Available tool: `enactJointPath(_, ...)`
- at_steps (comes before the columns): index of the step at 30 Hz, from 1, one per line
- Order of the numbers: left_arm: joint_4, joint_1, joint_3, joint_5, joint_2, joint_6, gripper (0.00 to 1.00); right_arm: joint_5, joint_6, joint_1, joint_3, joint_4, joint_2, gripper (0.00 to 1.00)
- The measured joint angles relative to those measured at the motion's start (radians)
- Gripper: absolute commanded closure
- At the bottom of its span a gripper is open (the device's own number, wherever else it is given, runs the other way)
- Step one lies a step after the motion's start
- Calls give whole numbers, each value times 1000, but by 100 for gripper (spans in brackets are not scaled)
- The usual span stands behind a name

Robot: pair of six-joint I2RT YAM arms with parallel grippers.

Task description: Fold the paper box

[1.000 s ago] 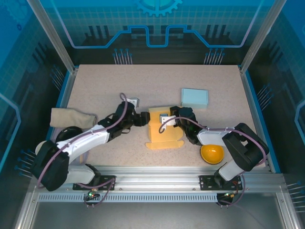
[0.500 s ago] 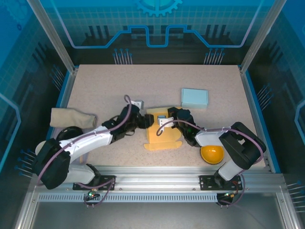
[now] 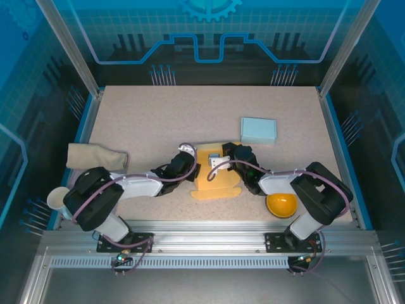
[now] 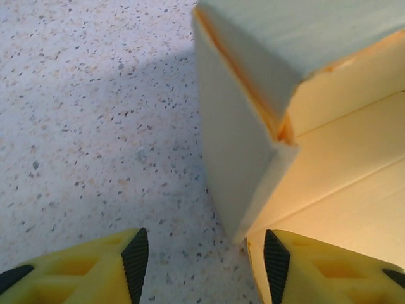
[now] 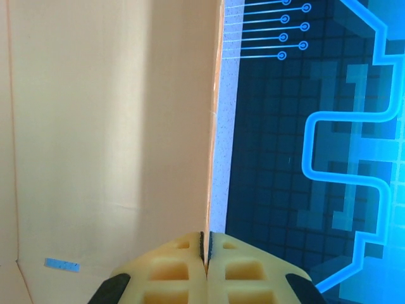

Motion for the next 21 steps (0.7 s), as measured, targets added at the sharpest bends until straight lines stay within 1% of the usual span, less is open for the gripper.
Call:
enactJointPath(6, 55, 0, 13, -19, 62, 31, 71, 27, -64, 14, -12, 71, 36, 100)
enactJointPath(11, 74, 0, 29, -55, 77, 42, 78, 52, -105, 26, -12, 145, 83, 100)
enactJointPath(13, 77, 0, 34, -63, 78, 44, 83, 55, -109, 28, -13, 156, 88, 100)
enactJointPath(15, 76, 1, 39, -71, 82, 43, 87, 60, -109, 31, -14, 157, 87, 99)
enactJointPath(17, 80, 5, 42, -74, 90, 41, 88, 64, -109, 32, -14, 156, 87, 94)
enactJointPath(19, 84, 10, 49, -74, 97, 41, 91, 64, -113, 32, -14, 152, 85, 92)
enactJointPath(21, 84, 13, 60, -78, 108, 42, 92, 63, -113, 32, -15, 145, 80, 87)
